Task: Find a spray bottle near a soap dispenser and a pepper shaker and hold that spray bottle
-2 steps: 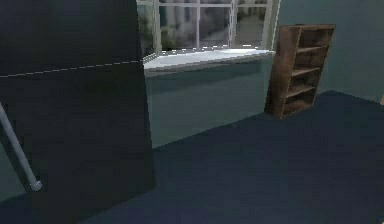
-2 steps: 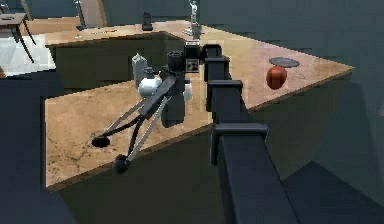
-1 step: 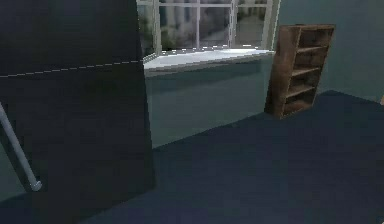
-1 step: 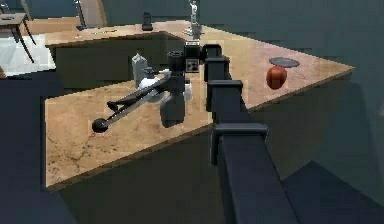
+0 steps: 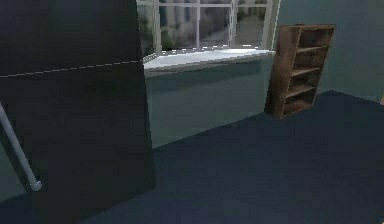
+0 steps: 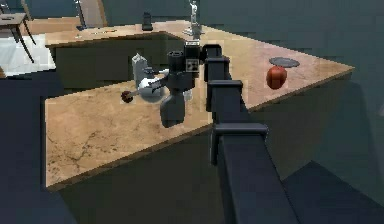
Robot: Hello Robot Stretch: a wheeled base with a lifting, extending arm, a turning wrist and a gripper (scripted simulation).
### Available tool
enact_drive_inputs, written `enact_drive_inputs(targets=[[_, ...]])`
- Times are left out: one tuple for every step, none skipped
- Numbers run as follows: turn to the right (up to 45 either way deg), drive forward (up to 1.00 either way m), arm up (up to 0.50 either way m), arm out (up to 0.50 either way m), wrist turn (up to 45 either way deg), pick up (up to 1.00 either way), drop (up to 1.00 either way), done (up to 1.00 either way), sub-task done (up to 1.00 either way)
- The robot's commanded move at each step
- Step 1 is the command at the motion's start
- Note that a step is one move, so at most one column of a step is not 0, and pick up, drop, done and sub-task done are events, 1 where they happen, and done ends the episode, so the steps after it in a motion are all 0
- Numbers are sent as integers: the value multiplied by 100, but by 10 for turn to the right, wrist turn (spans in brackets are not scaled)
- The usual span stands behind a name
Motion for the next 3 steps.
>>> enact_drive_inputs(targets=[[0,0,0,0,210,0,0,0,0],[0,0,0,0,0,100,0,0,0],[0,0,0,0,0,0,0,100,0]])
